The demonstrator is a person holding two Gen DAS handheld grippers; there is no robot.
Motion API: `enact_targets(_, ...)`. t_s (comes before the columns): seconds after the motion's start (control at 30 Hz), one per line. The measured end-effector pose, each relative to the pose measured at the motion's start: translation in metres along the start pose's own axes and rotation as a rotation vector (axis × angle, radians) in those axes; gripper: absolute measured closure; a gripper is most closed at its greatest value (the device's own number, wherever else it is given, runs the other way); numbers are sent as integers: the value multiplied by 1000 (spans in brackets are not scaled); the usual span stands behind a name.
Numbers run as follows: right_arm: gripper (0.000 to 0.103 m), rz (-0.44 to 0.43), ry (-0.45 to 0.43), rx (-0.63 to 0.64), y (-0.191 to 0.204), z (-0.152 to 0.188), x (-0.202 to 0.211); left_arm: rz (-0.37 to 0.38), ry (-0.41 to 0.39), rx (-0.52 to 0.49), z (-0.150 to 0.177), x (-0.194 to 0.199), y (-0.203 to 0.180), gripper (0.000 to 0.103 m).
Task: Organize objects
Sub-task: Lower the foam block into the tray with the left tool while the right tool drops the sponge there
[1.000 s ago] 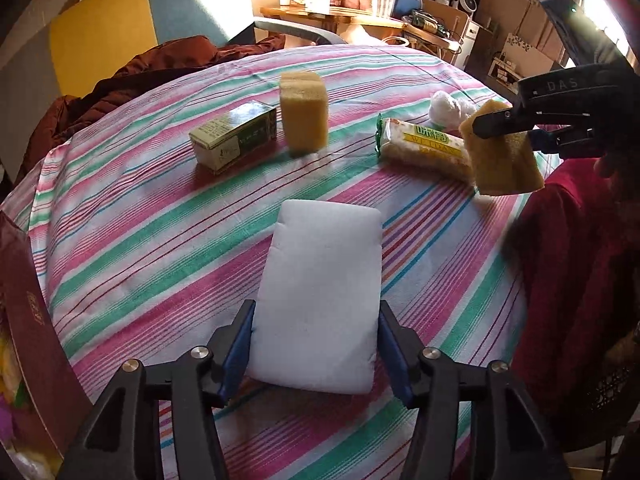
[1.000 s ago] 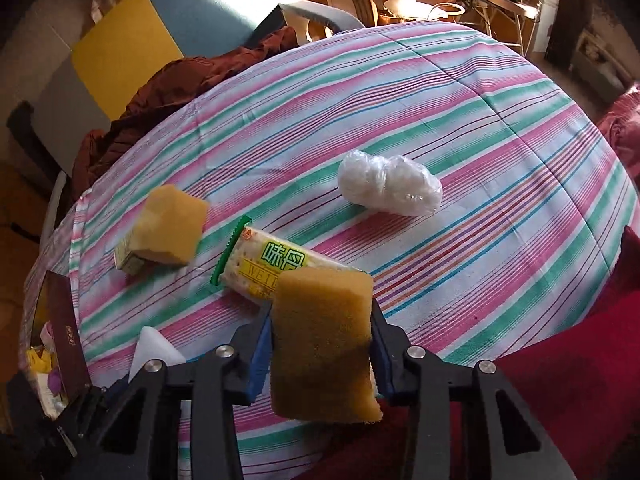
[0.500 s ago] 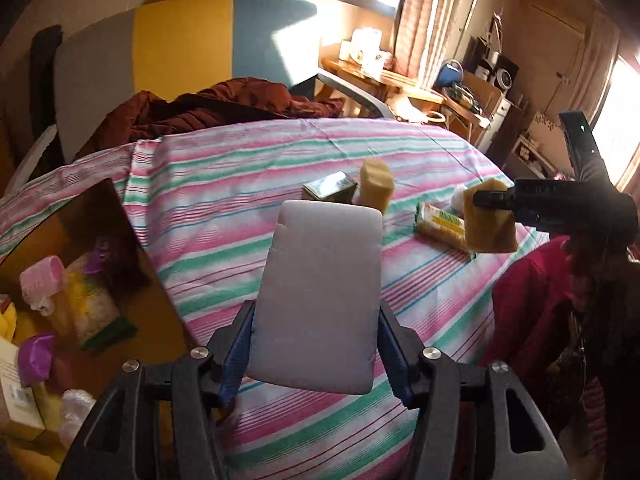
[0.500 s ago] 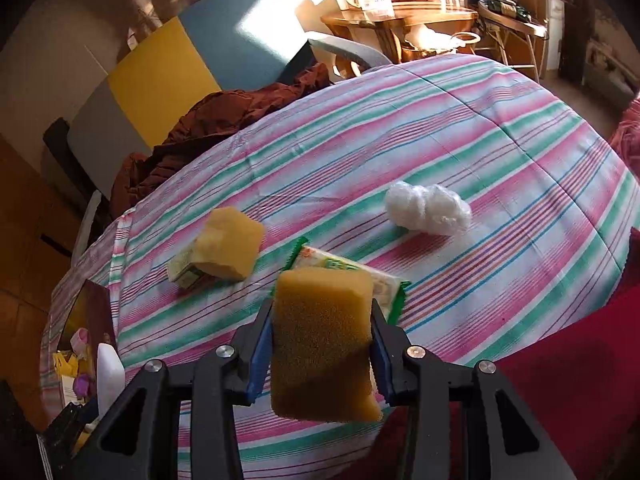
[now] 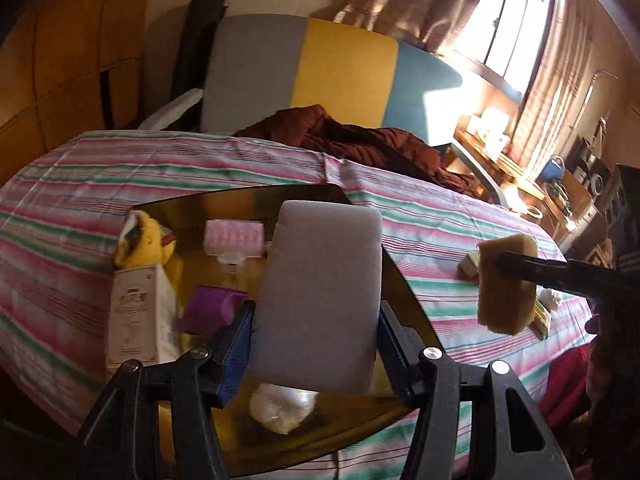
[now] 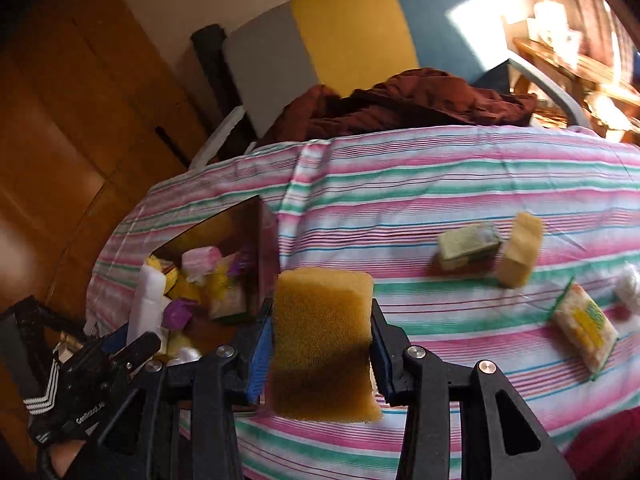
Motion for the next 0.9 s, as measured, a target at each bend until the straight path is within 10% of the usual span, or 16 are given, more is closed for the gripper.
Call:
enact_targets(0.57, 58, -49, 175, 236, 114, 24, -74, -59, 45, 121, 18, -16, 58, 40)
enact_targets(0.63, 49, -37, 196, 237, 115, 26, -81, -68, 57, 124, 20, -17, 59, 37)
enact_targets(0.7, 16, -28, 207, 236, 116, 28, -87, -83, 59, 129, 21, -17, 62, 31)
enact_targets(0.9, 16, -35, 227, 231, 118, 39, -98, -88, 37, 153, 20, -10, 70, 26)
Point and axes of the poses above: each gripper's, at about its wrist camera, not at the fingertips, and x roughly against the way its jaws point, y to its left, z to its underside, the point moved 10 cm from there along -x, roughly the way its jaws point, and after that the axes turned 9 degrees about y, right-handed, at the moved point
